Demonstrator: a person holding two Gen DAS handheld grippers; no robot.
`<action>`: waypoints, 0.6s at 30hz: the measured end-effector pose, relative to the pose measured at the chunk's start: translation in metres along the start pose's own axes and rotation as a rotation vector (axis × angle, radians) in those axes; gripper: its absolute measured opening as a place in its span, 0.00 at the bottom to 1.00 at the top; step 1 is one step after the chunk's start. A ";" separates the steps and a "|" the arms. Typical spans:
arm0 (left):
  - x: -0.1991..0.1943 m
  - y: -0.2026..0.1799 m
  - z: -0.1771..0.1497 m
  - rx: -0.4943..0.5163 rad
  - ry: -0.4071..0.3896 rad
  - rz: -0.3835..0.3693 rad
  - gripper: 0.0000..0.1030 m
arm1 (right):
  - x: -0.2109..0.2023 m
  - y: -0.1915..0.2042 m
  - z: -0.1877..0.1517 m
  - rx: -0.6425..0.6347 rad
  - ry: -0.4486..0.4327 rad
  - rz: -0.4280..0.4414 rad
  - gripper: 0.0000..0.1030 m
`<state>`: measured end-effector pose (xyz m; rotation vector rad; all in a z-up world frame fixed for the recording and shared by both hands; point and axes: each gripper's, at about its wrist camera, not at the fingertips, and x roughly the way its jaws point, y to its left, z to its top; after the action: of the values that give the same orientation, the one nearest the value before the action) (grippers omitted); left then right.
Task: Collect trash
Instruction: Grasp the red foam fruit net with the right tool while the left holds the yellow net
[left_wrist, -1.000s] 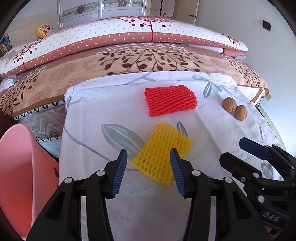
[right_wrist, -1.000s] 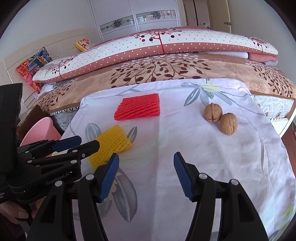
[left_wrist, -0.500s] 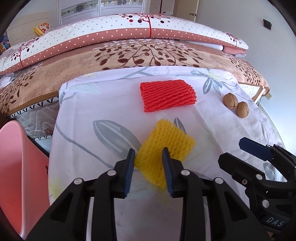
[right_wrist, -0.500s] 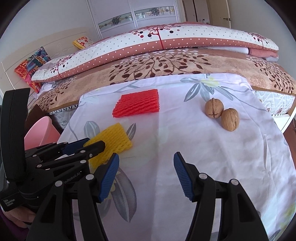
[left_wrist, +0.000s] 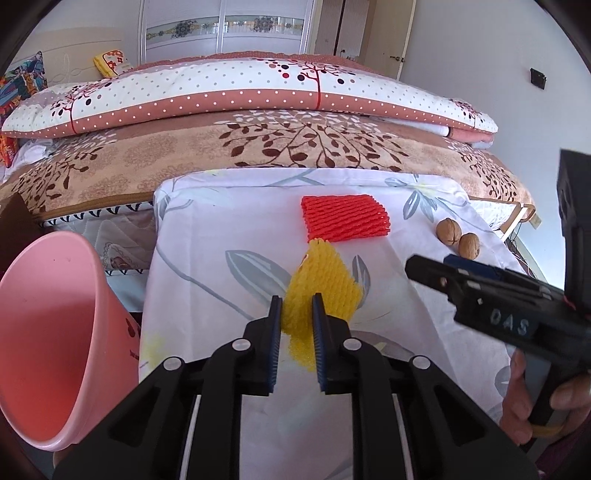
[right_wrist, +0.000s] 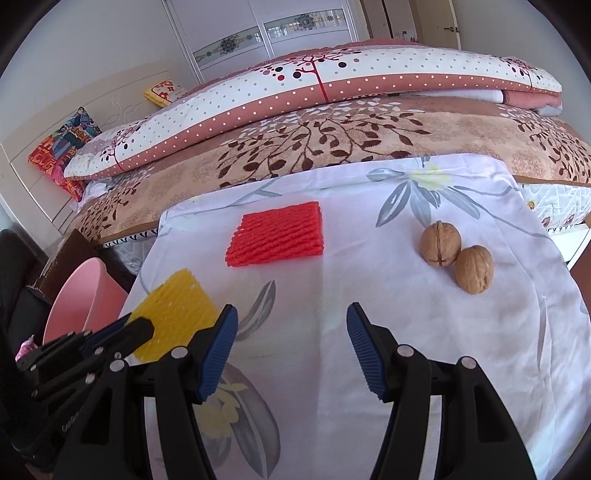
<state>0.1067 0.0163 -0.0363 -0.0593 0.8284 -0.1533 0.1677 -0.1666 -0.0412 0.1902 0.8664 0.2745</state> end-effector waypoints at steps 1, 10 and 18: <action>0.000 0.001 -0.001 -0.002 0.002 0.000 0.15 | 0.005 -0.001 0.006 0.006 0.002 -0.001 0.59; 0.003 0.006 -0.006 -0.015 0.015 -0.007 0.15 | 0.043 0.000 0.043 0.028 0.028 -0.016 0.59; 0.005 0.009 -0.007 -0.016 0.020 -0.015 0.15 | 0.070 0.006 0.046 0.004 0.066 -0.047 0.54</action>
<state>0.1059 0.0240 -0.0459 -0.0792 0.8489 -0.1616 0.2459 -0.1412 -0.0608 0.1646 0.9359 0.2368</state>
